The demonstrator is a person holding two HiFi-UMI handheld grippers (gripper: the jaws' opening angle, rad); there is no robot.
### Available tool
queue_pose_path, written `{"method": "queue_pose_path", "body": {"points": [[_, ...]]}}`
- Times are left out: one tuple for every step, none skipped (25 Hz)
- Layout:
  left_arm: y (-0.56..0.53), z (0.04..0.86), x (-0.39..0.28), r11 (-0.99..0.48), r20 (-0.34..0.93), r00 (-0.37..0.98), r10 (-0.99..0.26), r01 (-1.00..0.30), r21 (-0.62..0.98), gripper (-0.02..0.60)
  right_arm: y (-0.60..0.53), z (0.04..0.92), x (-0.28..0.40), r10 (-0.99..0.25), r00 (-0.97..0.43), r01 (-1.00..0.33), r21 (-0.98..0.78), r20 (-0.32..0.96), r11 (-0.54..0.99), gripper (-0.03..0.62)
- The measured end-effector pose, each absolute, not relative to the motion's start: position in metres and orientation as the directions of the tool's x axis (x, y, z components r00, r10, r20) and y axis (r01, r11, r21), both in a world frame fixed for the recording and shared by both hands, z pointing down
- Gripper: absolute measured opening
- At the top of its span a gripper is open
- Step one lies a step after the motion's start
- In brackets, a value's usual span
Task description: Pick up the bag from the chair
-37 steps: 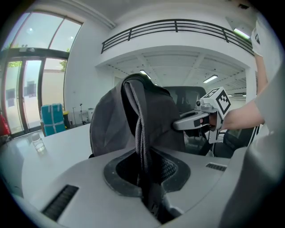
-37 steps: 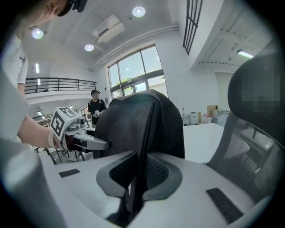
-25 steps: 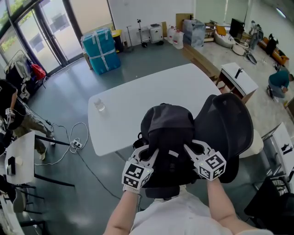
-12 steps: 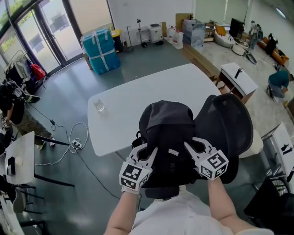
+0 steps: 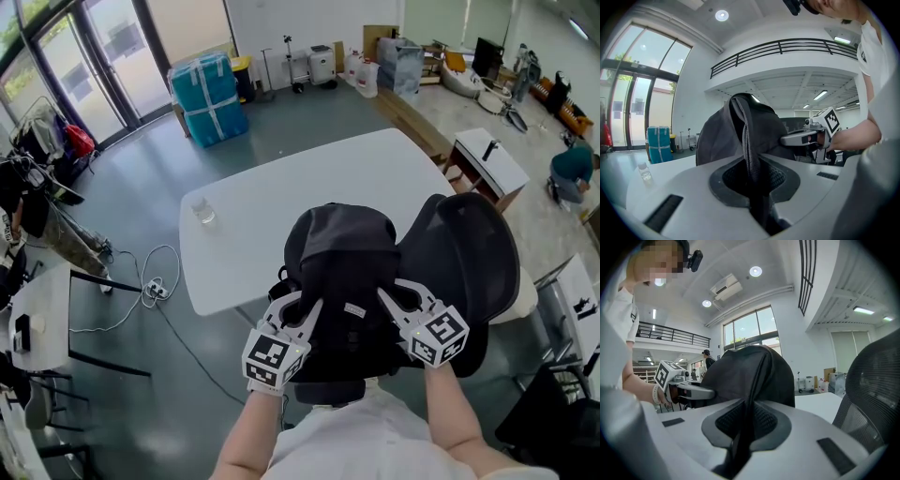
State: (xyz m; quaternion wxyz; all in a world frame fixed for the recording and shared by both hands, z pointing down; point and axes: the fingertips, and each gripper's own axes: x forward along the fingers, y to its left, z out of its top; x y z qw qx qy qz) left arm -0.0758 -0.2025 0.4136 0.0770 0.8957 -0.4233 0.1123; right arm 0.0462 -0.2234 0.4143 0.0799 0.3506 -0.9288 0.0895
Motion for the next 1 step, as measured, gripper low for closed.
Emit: {"method": "queue_pose_path", "body": {"points": [[-0.2027, 0.4136, -0.0751, -0.630, 0.264, 0.617, -0.741, -0.776, 0.043, 0.058, -0.2237, 0.4146, 0.0467, -0.636, -0.743, -0.664, -0.109, 0.209, 0.740, 0.043]]}}
